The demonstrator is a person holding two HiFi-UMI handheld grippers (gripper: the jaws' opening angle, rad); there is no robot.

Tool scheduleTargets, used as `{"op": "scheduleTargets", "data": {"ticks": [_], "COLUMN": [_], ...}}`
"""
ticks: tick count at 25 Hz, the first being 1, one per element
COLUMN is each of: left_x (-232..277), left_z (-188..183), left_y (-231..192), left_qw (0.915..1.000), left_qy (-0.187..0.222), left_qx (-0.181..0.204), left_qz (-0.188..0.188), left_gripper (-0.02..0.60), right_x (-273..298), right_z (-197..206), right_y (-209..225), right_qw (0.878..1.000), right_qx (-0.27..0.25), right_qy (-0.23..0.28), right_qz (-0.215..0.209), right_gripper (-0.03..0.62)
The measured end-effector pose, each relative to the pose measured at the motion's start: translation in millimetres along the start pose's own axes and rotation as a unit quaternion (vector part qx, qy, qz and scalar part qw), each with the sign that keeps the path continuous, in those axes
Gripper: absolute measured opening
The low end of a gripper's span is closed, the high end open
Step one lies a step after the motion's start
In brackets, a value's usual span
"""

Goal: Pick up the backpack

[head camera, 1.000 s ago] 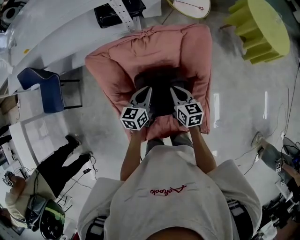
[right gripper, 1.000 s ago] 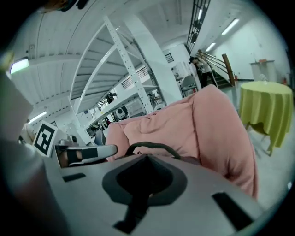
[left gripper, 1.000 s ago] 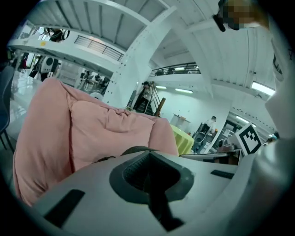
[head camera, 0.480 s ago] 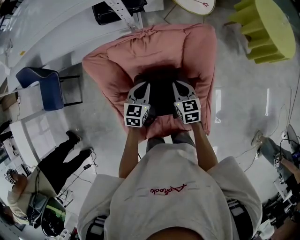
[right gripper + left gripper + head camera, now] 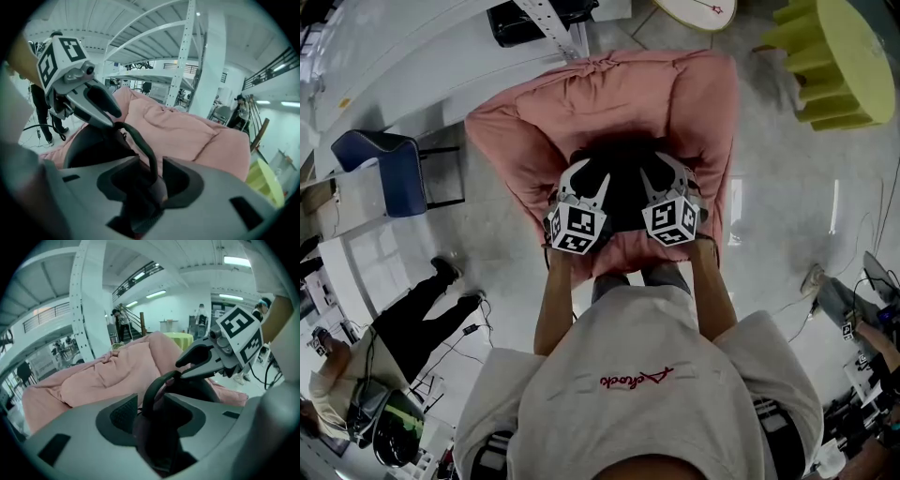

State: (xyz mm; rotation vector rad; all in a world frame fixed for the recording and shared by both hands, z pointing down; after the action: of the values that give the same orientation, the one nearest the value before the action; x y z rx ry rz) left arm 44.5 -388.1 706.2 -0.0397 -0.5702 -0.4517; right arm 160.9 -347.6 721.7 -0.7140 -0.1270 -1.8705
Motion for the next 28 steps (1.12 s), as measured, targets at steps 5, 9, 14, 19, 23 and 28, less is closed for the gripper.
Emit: {"op": "scheduleTargets", "data": {"ticks": [5,9,14,19,23,28], "left_x": [8.5,17.6,31.5,47.3,55.8,59.4], "left_z": [4.0,2.6,0.8,2.7,5.9,9.0], "left_y": [-3.9,-6.0,-0.7,-6.4,-11.8,-8.4], "left_qw": [0.9957,0.9858,0.9726,0.9764,0.9841,0.9895], "left_qy": [-0.037,-0.067,-0.089,-0.095,-0.095,-0.086], "left_qx": [0.084,0.153,0.214,0.191,0.145,0.108], "left_qz": [-0.013,-0.01,-0.014,-0.034,-0.037,-0.042], "left_gripper": [0.163,0.163,0.164,0.164,0.163,0.057], "right_x": [4.8,10.3,23.5,36.1,45.9,58.6], "right_z": [1.3,-2.5,-1.2,-0.8,-0.8,2.5], "right_y": [0.7,0.7,3.1,5.5,7.1,7.8], "right_qw": [0.998,0.993,0.986,0.986,0.989,0.993], "right_qx": [-0.058,-0.115,-0.168,-0.166,-0.148,-0.108], "right_qy": [-0.008,-0.01,-0.017,-0.016,-0.019,-0.034], "right_qz": [0.01,0.011,0.007,0.002,-0.003,-0.014], "right_gripper": [0.16,0.16,0.158,0.158,0.155,0.113]}}
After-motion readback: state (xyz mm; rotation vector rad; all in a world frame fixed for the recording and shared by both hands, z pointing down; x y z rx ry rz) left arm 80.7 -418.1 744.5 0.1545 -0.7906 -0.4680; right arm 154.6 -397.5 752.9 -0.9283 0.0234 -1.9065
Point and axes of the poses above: the fingertips, and each gripper's own axes: x forward along the fingers, y to its right, z out of its underside, the point moved 3 cm from there along -x, backward along the fingers, and after that the axes turned 10 degrees about y, right-handed, at the moved point
